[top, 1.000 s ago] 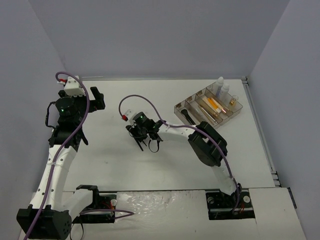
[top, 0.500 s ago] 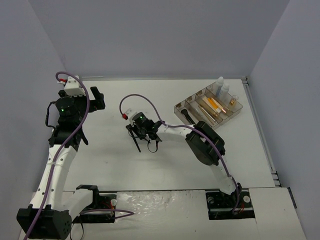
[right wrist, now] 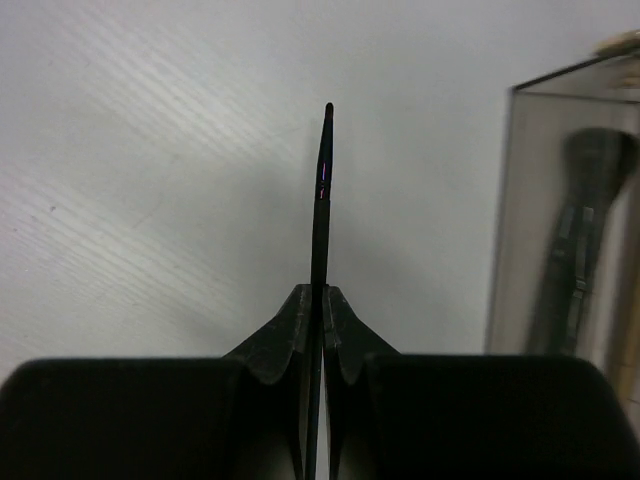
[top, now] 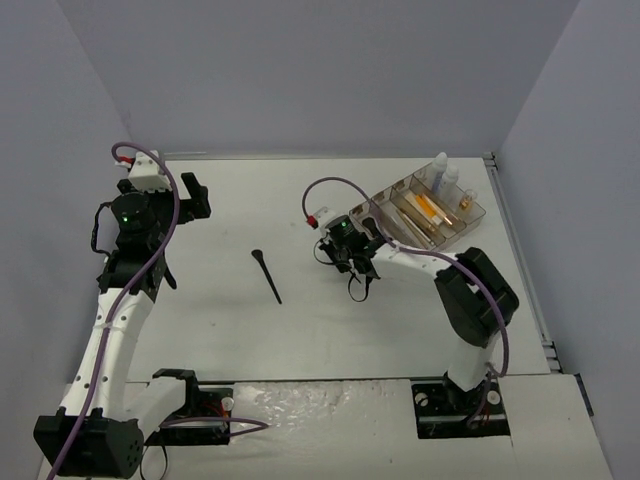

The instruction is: Organize the makeup

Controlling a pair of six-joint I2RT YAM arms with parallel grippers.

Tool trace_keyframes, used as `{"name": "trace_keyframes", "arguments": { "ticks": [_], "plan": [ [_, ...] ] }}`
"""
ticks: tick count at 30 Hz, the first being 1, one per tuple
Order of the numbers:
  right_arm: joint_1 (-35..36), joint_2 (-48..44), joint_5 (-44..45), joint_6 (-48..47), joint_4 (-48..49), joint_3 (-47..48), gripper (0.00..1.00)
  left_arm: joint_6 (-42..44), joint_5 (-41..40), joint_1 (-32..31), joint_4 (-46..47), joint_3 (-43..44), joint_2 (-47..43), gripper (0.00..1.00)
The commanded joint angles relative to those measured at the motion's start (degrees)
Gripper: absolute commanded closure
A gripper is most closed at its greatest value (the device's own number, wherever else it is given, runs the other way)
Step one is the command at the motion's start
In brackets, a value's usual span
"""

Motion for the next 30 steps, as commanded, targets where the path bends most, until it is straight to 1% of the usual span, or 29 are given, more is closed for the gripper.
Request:
{"name": "trace_keyframes", "arguments": {
  "ticks": [1,5,9,12,14,20,23,25,29,30],
  "plan": [
    [-4.8,-14.0,2.1,-5.5,-1.8,-1.8,1.0,0.3,0.4,0.5,4.3,1.7,-0.4,0.03],
    [-10.6,-18.6,1.6,-7.8,-3.6,-2.9,1.0,1.3,-0.1,0.4,3.9,1.9,-0.8,0.03],
    [-14.7,-19.1,0.2,-8.7,-4.1,-2.5,1.0,2.7,-0.8,0.4,3.7,1.9,-1.2,0.03],
    [-16.7,-17.8,-0.8,-9.2,-4.0,-1.8,1.0,3.0,-1.0,0.5,3.6,1.9,-1.0,0.03],
    [-18.4,-15.6,-4.0,-9.9,-4.0,-1.1,1.0,3.0,-0.9,0.5,3.6,1.8,-1.0,0.03],
    [-19.6,-12.2,-5.7,-12.6,-2.6,-0.1,0.99,3.1,-0.8,0.5,3.6,1.9,-0.9,0.03],
    [-19.7,-11.7,-5.7,-12.8,-2.5,0.6,0.88,3.1,-0.7,0.5,3.6,1.9,-0.9,0.03],
    [-19.6,-11.9,-6.0,-12.1,-2.5,1.3,0.7,2.9,-0.4,0.5,3.6,1.9,-0.7,0.03],
    [-18.6,-12.7,-7.4,-7.7,-2.5,2.2,0.53,2.5,0.0,0.5,3.6,2.2,-0.8,0.03],
    [-17.3,-12.7,-7.2,-6.6,-2.3,2.3,0.5,2.4,0.1,0.6,3.6,2.2,-0.9,0.03]
  ]
}}
